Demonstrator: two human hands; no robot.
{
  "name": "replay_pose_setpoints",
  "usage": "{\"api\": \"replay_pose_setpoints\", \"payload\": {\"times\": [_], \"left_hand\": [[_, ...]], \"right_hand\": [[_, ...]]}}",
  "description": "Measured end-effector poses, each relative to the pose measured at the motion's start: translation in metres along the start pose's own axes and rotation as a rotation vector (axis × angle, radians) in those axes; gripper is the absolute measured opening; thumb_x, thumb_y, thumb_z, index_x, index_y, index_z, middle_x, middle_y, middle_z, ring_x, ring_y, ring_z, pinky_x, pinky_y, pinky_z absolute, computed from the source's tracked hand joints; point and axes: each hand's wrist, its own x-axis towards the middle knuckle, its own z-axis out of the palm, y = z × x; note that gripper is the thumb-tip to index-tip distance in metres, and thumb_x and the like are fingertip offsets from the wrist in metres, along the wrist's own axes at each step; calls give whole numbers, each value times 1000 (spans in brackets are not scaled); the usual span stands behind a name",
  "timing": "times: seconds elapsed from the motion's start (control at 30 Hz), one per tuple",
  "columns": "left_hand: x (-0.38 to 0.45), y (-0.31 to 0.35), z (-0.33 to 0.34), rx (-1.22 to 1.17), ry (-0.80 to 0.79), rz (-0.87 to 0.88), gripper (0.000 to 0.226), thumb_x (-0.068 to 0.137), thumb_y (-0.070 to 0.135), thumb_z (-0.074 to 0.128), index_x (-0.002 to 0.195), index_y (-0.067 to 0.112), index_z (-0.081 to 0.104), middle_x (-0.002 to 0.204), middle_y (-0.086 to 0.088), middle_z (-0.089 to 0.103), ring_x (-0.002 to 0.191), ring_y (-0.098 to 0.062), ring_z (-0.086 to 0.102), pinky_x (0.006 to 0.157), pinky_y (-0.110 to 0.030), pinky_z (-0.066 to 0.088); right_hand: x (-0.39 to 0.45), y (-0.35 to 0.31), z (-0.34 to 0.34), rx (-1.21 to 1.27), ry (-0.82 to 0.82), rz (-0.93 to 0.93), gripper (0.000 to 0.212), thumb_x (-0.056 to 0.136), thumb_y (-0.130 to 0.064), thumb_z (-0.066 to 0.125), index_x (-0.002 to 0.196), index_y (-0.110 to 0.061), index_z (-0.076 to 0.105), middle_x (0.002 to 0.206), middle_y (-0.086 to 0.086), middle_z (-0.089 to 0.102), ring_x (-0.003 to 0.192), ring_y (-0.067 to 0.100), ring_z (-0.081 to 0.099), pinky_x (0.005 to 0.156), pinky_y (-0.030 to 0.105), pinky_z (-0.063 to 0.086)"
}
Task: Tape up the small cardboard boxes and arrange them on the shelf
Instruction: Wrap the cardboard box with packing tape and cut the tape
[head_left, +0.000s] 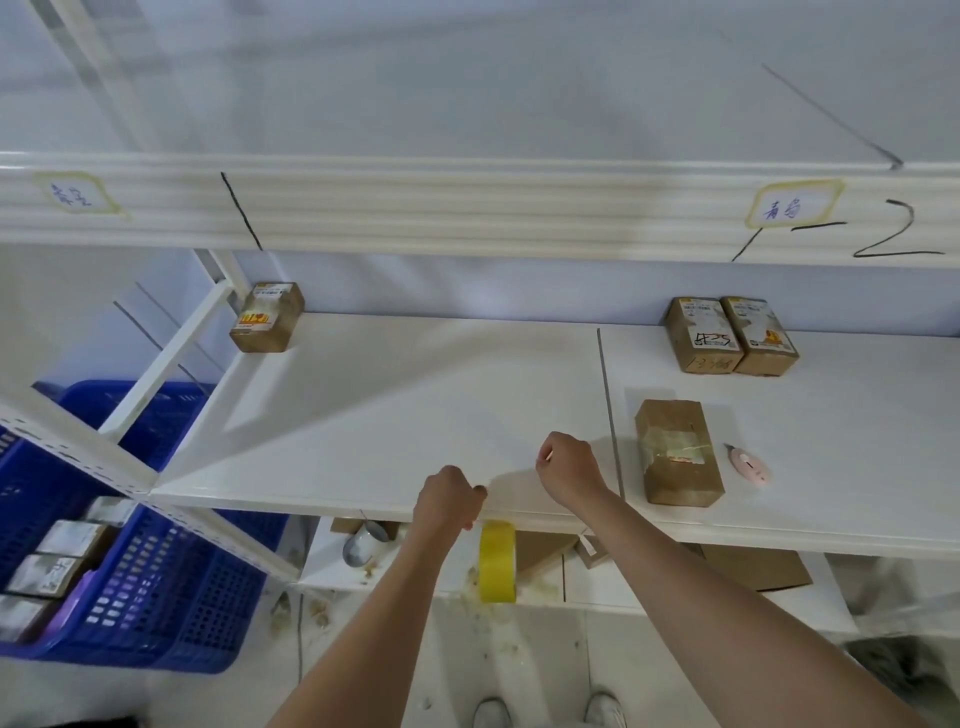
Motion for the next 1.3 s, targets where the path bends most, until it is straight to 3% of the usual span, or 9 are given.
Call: {"api": "replay_pose_setpoints", "payload": {"times": [0.3, 0.4, 0.5, 0.63, 0.73, 0.8, 0.93, 1.07, 1.3], "left_hand": [[-2, 83, 24, -127, -72, 140, 27, 97, 25, 55, 90, 3, 69, 85, -13, 77, 76, -26, 75, 77, -33, 62], [0, 110, 41, -339, -114, 173, 20, 97, 23, 60, 86, 7, 66, 82, -12, 75, 64, -25, 68, 70, -34, 59], [1, 136, 57, -641, -221, 146, 22, 95, 22, 69, 105, 3, 66, 88, -12, 70, 66, -21, 65, 64, -29, 57], [3, 169, 78, -813, -302, 105, 37, 92, 26, 74, 116, 0, 64, 97, -13, 68, 77, -24, 65, 81, -36, 60], [7, 188, 94, -825, -270, 32, 42, 92, 28, 75, 119, -1, 62, 110, -13, 68, 83, -23, 67, 79, -35, 61], [8, 195, 101, -832, -263, 4, 42, 91, 27, 75, 121, 0, 61, 115, -14, 68, 85, -22, 68, 72, -32, 60], [10, 201, 108, -838, -257, -42, 30, 91, 21, 75, 113, 4, 64, 98, -8, 72, 79, -21, 71, 58, -27, 57], [14, 202, 113, -855, -210, -80, 12, 94, 13, 72, 103, 7, 66, 98, -10, 73, 82, -25, 73, 61, -30, 57], [23, 193, 117, -952, -185, -158, 13, 86, 0, 76, 99, -2, 73, 92, -18, 74, 78, -27, 73, 65, -32, 61]], "right_hand": [[0, 19, -65, 41, 217, 25, 9, 99, -10, 54, 98, -11, 63, 93, 4, 66, 84, 22, 63, 68, 34, 54], [-3, 43, -90, 29, 372, 60, 9, 99, -11, 53, 102, -10, 61, 91, 4, 64, 83, 21, 61, 65, 30, 47], [-5, 75, -113, 0, 471, 114, 21, 97, -12, 55, 117, -6, 60, 107, 12, 64, 101, 28, 60, 80, 37, 53], [-5, 109, -129, 45, 356, 299, 49, 97, -22, 64, 140, -11, 44, 133, 19, 50, 124, 36, 52, 97, 47, 52], [-3, 127, -129, 117, 206, 394, 65, 97, -31, 66, 149, -13, 31, 142, 20, 45, 127, 39, 52, 90, 39, 50], [-2, 135, -127, 112, 136, 410, 65, 98, -31, 64, 150, -12, 30, 143, 18, 48, 125, 36, 54, 82, 33, 46], [1, 145, -122, 119, 48, 391, 53, 99, -24, 61, 144, -10, 38, 135, 16, 56, 120, 33, 58, 89, 37, 55], [2, 147, -122, 179, 38, 380, 52, 98, -27, 64, 140, -11, 40, 129, 14, 59, 113, 31, 60, 80, 35, 55], [8, 159, -125, 256, 16, 397, 62, 87, -42, 77, 135, -14, 47, 124, 8, 61, 113, 26, 58, 89, 39, 55]]}}
